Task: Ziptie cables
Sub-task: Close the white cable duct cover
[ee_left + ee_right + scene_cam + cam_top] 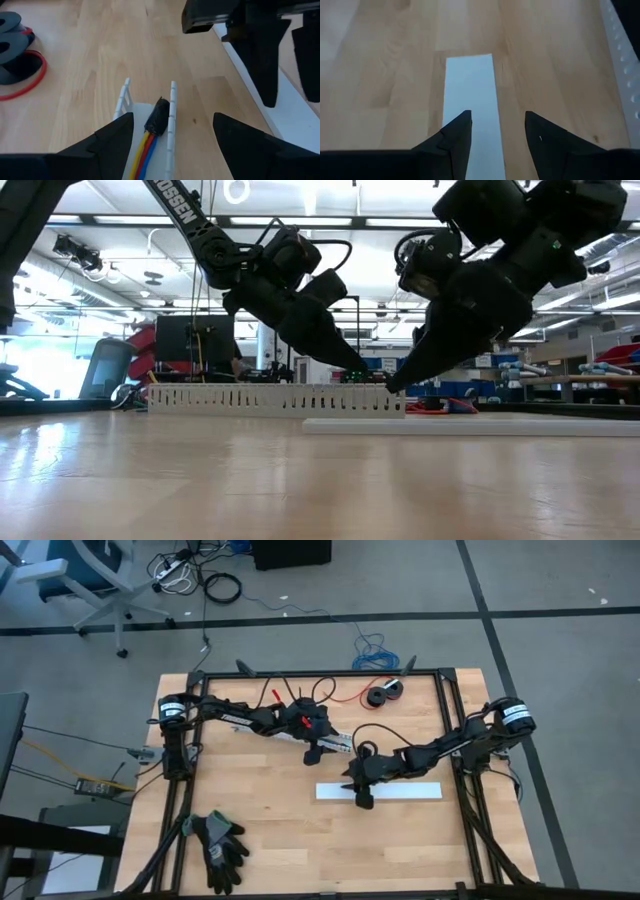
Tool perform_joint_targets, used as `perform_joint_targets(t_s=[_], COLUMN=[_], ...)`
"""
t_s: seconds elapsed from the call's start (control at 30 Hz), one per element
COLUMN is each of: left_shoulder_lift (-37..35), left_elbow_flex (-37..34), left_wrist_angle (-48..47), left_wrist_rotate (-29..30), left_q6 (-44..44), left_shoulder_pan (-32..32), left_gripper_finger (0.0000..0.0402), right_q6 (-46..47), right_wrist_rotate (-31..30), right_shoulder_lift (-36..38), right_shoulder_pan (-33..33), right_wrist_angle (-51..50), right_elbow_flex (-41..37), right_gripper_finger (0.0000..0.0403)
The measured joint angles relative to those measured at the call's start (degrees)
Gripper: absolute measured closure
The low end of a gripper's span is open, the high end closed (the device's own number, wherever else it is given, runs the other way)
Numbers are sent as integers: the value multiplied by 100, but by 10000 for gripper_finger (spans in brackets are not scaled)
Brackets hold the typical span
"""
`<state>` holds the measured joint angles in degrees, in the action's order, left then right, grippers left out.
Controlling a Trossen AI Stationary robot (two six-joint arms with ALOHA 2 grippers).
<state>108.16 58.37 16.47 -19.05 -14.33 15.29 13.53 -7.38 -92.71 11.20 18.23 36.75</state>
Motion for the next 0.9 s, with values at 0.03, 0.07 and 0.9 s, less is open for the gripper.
perform_joint_targets(t_s=[0.03,0.07,0.9], left_shoulder_lift=[0,0,0], left_elbow_flex=[0,0,0], left_wrist_angle=[-3,-10,-141], left_wrist_rotate=[0,0,0], left_q6=[1,4,164], left_shoulder_pan=[-1,-2,-2], left_gripper_finger=[117,117,117], right_q6=[35,65,-355], right_wrist_rotate=[9,12,-657], right_shoulder_lift=[0,0,-49], right_shoulder_pan=[0,0,439], right_wrist_angle=[73,169,-262], right_elbow_flex=[0,0,0], right_gripper_finger=[229,225,74])
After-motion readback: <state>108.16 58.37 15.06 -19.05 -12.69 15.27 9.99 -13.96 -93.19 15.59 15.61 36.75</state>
